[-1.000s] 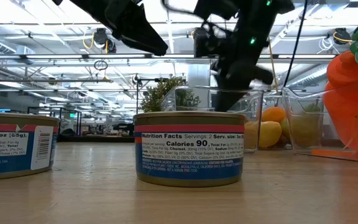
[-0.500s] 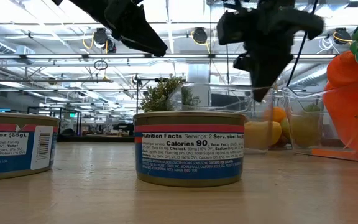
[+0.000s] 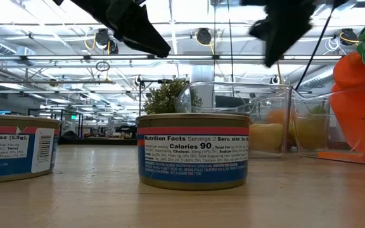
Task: Pick & Place Food Item
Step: Adjust the bottom transparent bin
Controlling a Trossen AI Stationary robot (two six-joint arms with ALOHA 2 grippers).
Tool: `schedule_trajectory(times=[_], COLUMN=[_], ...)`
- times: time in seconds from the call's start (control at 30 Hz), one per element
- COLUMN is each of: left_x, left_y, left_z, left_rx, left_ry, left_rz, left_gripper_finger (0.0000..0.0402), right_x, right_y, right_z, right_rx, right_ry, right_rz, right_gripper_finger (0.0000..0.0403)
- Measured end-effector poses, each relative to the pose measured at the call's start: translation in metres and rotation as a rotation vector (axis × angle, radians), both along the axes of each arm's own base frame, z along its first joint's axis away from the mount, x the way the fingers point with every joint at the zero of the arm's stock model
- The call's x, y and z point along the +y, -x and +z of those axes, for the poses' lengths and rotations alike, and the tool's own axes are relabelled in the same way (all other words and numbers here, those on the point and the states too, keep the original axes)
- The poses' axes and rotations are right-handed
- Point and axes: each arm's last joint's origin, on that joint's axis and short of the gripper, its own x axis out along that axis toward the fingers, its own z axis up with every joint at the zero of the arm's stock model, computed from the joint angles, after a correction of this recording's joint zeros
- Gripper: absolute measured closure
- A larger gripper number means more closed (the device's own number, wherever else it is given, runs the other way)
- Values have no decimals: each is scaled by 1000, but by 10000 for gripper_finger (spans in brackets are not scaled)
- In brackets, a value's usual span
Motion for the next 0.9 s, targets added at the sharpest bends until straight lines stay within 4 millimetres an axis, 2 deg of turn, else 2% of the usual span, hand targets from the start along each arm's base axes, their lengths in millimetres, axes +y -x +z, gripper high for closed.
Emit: schedule_trajectory(times=[0.13, 0.3, 0.57, 0.9], left_x=[0, 0, 0, 0], left_y=[0, 0, 0, 0], left_z=[-1, -1, -1, -1], left_rx=[11, 10, 6, 7], left_ry=[-2, -2, 2, 1], left_rz=[0, 0, 3, 3], left_gripper_finger=[133, 133, 133, 133], right_x=[3, 8, -1, -21], right_y=[23, 36, 39, 29], right_z=[8, -8, -51, -56], right_rx=[62, 122, 139, 58], right_ry=[0, -53, -19, 48], right_rz=[-9, 43, 57, 19], right_gripper_finger=[403, 403, 403, 403])
